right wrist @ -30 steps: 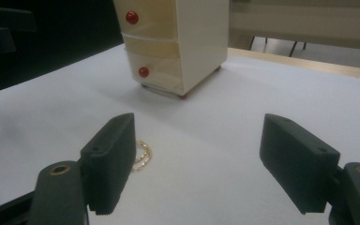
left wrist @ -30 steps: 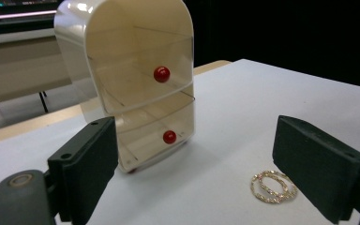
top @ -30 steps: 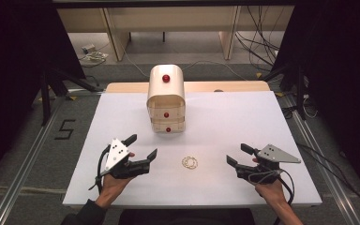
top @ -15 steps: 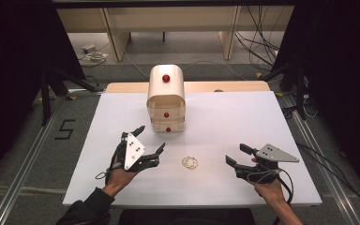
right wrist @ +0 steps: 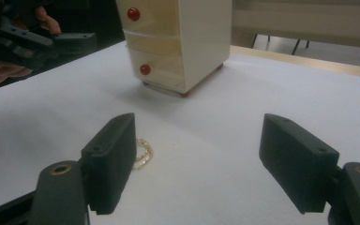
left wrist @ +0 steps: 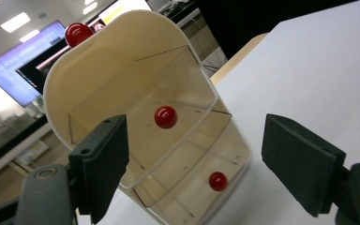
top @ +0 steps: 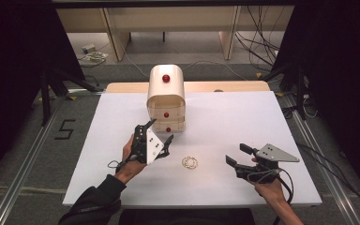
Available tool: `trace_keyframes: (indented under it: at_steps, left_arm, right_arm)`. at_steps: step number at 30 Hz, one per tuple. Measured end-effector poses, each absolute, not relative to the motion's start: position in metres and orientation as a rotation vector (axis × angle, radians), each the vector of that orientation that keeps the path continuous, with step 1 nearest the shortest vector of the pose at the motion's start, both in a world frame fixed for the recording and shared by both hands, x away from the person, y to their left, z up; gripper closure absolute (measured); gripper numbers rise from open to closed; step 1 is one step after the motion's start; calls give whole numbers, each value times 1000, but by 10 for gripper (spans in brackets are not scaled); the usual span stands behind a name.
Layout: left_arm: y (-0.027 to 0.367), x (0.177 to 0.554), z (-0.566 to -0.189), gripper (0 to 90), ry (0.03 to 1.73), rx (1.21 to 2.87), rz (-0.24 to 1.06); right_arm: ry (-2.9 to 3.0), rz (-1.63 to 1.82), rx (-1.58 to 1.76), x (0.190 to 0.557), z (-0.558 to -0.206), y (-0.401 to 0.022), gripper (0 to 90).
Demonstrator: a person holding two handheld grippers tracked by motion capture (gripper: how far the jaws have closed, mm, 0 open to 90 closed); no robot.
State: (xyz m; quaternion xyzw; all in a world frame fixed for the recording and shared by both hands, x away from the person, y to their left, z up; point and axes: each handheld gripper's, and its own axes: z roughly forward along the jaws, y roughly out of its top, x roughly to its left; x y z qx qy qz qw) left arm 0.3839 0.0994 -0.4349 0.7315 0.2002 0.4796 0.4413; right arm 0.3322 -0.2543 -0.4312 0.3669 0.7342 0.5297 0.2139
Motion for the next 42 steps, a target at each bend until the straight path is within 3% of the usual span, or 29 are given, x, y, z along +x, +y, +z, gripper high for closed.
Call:
trace_keyframes:
  at_steps: [14,22,42]
  left_arm:
    - [88,406,-444,354,512,1793,1321]
    - [85,415,-447,472,533,1784,1347]
    - [77,425,-452,646,548,1789,1399]
  right_arm:
    - [2044,1468,1017,333,-432,-254,291]
    - [2050,1464,1015,333,-432,-254,292]
    - [2067,1459,1013,334,-433,-252,296]
